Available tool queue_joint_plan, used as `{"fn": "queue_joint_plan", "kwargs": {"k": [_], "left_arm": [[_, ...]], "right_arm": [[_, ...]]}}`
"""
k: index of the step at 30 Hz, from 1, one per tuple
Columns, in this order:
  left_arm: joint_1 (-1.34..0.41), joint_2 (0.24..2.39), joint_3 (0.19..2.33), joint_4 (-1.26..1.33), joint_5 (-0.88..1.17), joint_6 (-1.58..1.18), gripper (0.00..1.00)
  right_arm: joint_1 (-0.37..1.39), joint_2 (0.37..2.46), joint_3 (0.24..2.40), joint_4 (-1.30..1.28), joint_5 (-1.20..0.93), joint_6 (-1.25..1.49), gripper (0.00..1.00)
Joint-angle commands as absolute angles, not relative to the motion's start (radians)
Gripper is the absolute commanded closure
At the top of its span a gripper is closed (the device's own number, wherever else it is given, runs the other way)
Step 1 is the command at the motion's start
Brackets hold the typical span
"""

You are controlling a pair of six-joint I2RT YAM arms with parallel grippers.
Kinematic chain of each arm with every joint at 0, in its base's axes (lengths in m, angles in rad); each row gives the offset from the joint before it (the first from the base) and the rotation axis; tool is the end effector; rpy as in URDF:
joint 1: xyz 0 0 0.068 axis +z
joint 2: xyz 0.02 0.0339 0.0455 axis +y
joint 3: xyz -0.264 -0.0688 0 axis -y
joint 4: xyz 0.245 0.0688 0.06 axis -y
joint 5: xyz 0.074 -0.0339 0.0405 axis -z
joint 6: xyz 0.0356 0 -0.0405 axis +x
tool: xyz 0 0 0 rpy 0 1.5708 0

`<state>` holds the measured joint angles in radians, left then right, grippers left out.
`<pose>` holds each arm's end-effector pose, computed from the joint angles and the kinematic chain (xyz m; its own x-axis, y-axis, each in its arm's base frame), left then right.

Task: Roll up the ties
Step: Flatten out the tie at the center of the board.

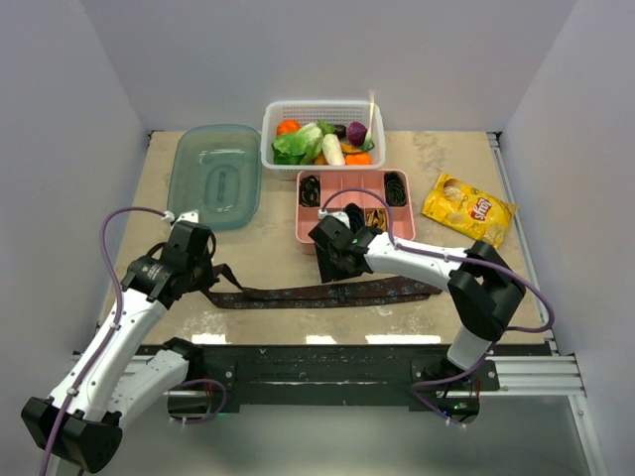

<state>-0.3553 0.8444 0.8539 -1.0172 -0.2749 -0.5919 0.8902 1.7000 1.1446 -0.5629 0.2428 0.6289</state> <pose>0.1411 -0.0420 0.2816 -0.7689 -0.2875 -0.5711 -0.2772 0.9548 -0.1073 0.2214 0.2599 0.1995 -0.8625 -0.1579 -0.4808 -0.2237 0.9712 0.0823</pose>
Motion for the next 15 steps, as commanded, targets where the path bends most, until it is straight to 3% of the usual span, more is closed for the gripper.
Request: {"fn": "queue_joint_plan", "kwargs": {"k": [1,15], "left_arm": [[-0.350,0.838,0.873,-1.009,-0.298,-0.611,1.00],[-0.350,0.844,0.854,-0.986,-0.287,-0.603,1.00]], "right_arm": [[0.925,1.701,1.183,-0.586,0.219,0.637,0.48],[0.937,1.724,1.077,-0.640,0.276,0.696,0.58]]}}
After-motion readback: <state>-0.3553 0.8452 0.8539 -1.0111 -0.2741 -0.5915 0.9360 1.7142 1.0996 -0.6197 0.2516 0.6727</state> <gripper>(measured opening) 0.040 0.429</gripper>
